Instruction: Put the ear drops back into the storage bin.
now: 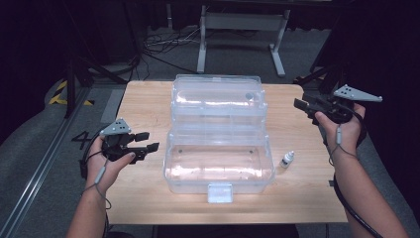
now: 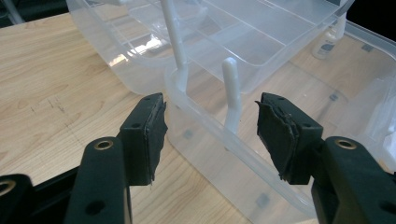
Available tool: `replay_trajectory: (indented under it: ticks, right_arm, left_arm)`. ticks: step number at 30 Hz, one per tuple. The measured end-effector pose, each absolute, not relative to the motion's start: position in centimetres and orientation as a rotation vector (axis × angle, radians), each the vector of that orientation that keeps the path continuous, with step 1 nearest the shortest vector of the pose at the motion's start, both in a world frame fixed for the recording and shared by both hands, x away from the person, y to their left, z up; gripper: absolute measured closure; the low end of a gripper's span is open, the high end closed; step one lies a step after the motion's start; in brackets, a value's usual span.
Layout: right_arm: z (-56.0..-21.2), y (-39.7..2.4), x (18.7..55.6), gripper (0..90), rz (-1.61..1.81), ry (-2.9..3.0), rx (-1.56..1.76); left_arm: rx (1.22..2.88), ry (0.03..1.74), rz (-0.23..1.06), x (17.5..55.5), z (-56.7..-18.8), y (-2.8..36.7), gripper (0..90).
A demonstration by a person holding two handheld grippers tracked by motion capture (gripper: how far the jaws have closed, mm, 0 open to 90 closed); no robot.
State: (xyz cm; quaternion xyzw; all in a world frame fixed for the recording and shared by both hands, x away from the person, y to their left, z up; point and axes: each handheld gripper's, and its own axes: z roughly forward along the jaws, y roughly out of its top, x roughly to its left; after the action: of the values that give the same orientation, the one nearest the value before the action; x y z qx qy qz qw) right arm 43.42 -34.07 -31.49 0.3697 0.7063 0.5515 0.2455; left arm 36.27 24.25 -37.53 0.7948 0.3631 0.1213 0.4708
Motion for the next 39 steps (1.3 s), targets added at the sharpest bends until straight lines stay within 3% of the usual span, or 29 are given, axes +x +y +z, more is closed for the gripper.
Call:
replay_trajectory:
  ticks: [29, 39]
  right_arm:
    - [-30.0, -33.5, 42.6, 63.9, 1.078, 2.500, 0.827]
    - [-30.2, -32.0, 43.6, 61.8, 0.871, 2.658, 0.750]
  left_arm:
    - [1.939, 1.026, 0.280, 36.1, -38.5, 25.7, 40.5]
    - [1.953, 1.049, 0.279, 35.7, -38.8, 26.0, 40.3]
